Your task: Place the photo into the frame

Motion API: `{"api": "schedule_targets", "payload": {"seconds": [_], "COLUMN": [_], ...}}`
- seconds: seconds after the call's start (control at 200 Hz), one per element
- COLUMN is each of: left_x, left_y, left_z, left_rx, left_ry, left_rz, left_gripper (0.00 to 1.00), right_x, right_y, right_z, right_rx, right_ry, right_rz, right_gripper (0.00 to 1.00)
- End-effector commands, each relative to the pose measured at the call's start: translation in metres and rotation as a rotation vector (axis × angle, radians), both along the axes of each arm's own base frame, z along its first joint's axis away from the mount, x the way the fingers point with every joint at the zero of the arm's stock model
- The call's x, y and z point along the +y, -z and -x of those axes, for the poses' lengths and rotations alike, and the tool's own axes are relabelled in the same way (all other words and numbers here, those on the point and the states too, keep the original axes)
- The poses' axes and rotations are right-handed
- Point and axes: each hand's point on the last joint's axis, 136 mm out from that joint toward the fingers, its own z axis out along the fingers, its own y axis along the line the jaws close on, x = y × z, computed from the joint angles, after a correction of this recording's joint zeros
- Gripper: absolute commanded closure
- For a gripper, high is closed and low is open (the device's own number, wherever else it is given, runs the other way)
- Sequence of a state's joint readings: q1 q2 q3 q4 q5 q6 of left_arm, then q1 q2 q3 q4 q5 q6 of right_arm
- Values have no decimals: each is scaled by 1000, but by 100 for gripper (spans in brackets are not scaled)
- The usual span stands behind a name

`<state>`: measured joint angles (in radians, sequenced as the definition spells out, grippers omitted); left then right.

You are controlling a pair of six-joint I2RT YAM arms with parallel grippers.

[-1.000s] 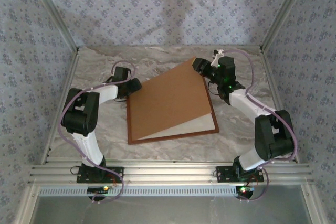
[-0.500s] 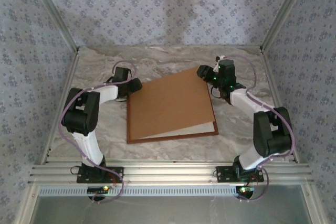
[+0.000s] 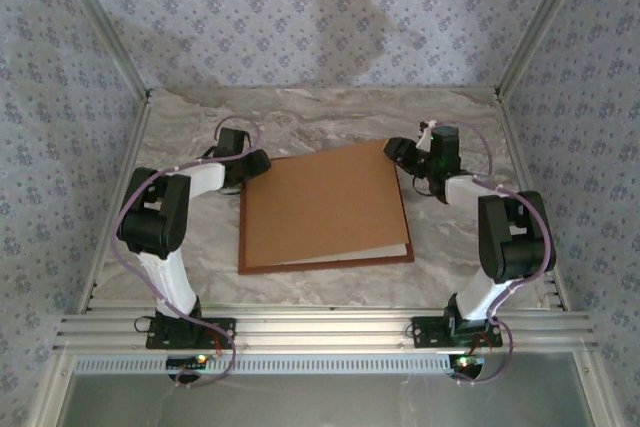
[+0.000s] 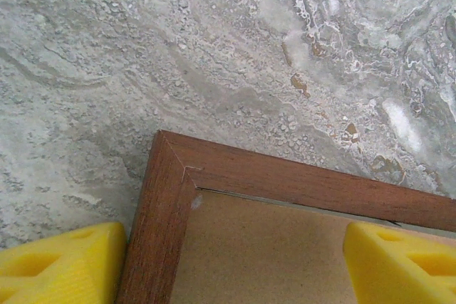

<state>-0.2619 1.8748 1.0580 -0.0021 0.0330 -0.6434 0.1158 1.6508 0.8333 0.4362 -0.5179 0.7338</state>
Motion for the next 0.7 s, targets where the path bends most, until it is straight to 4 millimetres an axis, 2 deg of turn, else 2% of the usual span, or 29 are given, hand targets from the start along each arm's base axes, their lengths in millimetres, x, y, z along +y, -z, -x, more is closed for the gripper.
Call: {"api": "schedule_targets", "payload": {"seconds": [0.0,0.395,0.515,0.7], "left_x": [-63,-65,-65,-65], "left_y": [37,35,35,35], "left_z": [42,41,40,41], "left_rx": [162,159,159,157], "left_ry": [198,200,201,204], "left_rz": [184,187,188,189], "left_gripper": [21,20,20,20], "right_x": [59,77,83,83], "right_y": [-38,-75,-78,-69], "right_z": [38,25,20,15], "right_rx": [-115,-320,-356,-335], "right_ry": [-318,-197,-112,46], "right_rz": [-137,-233,-228,-209], "right_gripper": [57,54,54,52]}}
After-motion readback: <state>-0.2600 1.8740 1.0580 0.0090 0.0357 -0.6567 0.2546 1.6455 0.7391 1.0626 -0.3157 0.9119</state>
